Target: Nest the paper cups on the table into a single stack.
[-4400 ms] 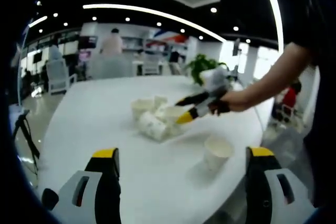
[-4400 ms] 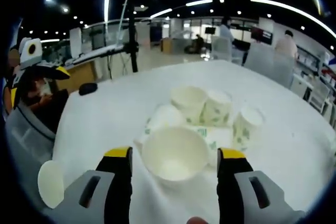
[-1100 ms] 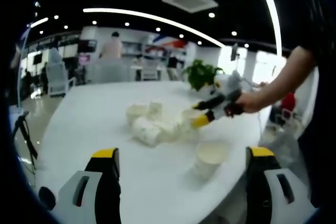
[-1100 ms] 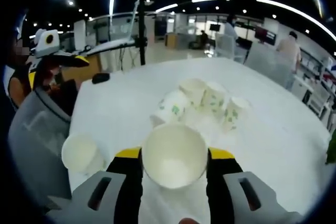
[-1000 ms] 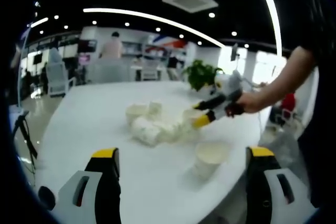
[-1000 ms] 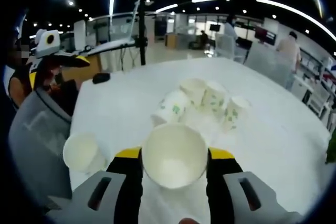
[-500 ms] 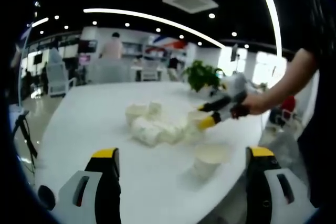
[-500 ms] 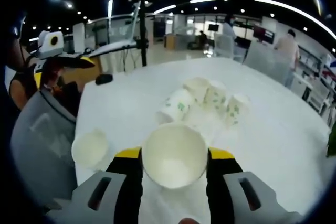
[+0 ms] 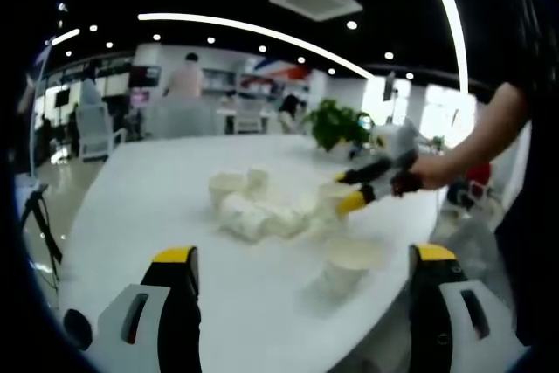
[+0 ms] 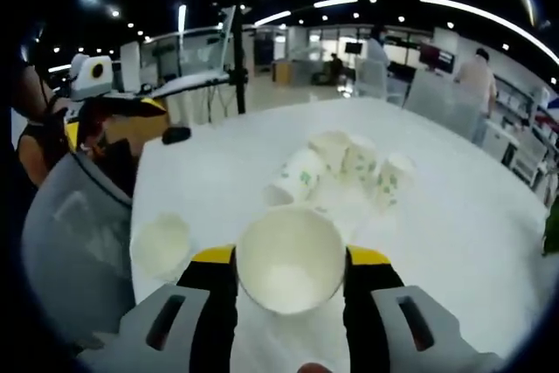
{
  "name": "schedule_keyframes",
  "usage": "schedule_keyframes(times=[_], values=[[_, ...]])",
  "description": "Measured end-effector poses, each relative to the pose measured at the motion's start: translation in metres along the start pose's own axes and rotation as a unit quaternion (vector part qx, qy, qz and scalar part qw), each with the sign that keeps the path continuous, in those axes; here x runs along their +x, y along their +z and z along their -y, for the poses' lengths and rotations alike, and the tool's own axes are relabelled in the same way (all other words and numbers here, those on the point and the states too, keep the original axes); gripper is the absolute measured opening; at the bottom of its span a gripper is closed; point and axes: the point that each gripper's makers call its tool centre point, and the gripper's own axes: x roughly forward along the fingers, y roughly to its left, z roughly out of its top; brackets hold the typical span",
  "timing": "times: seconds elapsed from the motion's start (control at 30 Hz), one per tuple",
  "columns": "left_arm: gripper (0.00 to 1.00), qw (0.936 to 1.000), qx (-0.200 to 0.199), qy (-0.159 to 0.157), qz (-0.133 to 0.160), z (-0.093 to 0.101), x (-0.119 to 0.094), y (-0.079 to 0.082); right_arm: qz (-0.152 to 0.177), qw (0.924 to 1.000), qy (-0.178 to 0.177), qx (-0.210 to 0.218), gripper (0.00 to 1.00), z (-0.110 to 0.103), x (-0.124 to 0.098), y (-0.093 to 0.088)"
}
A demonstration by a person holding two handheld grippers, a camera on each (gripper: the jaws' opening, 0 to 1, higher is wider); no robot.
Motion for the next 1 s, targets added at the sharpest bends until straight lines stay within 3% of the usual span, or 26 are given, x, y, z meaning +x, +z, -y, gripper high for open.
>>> schedule_keyframes(times=[0.37,0.77,1.0], values=[[1.0,1.0,0.002,0.0,-0.001,-0.001,0.002,0.0,0.027,0.9994,0.009,-0.022,0.45,0.0,-0.011,0.03],[1.0,1.0,0.003,0.001,0.001,-0.005,0.003,0.004,0.086,0.9942,0.025,-0.059,0.45,-0.014,-0.035,0.095],[1.0,1.0,0.005,0.0,0.001,-0.006,0.001,0.005,0.102,0.9913,0.045,-0.07,0.45,-0.031,-0.044,0.115]])
